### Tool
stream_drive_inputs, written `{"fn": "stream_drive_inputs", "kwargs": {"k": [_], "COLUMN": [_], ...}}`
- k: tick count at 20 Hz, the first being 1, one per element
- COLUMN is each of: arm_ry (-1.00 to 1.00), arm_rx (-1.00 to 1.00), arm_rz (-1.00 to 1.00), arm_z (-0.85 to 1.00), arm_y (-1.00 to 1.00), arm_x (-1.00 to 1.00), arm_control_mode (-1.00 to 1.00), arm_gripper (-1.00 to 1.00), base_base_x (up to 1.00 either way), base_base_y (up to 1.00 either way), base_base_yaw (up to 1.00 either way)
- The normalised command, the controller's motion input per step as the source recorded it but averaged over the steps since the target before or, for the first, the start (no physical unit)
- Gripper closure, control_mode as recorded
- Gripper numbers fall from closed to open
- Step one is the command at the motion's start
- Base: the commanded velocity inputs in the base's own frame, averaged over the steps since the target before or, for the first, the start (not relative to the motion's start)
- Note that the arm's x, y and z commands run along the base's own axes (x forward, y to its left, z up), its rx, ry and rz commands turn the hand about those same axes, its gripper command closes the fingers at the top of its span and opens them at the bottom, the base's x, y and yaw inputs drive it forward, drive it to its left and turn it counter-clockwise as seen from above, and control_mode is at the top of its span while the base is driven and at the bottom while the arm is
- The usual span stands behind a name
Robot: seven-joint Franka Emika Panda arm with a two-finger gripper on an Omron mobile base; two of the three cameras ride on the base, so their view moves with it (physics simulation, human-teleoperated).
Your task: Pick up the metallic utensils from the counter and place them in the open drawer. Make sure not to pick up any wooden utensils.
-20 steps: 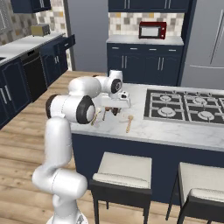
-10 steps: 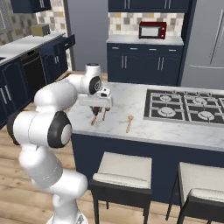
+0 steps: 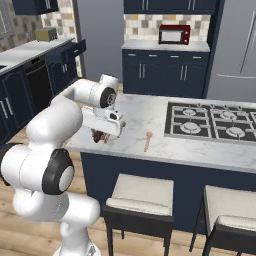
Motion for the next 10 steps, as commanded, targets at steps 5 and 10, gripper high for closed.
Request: {"fn": "stream_drive_inputs", "kwargs": {"k": [5, 10], "arm_ry": [0.18, 0.03], "arm_rx": [-0.02, -0.03], "arm_rz": [-0.14, -0.05], "arm_z": [0.00, 0.00], "arm_y": [0.27, 0.01], "arm_x": [-0.74, -0.28], "arm_control_mode": [-1.00, -1.00], "arm_gripper": [1.00, 1.00], "base_base_x": [0.00, 0.00], "base_base_y": [0.00, 0.00], "base_base_yaw": [0.00, 0.00]}}
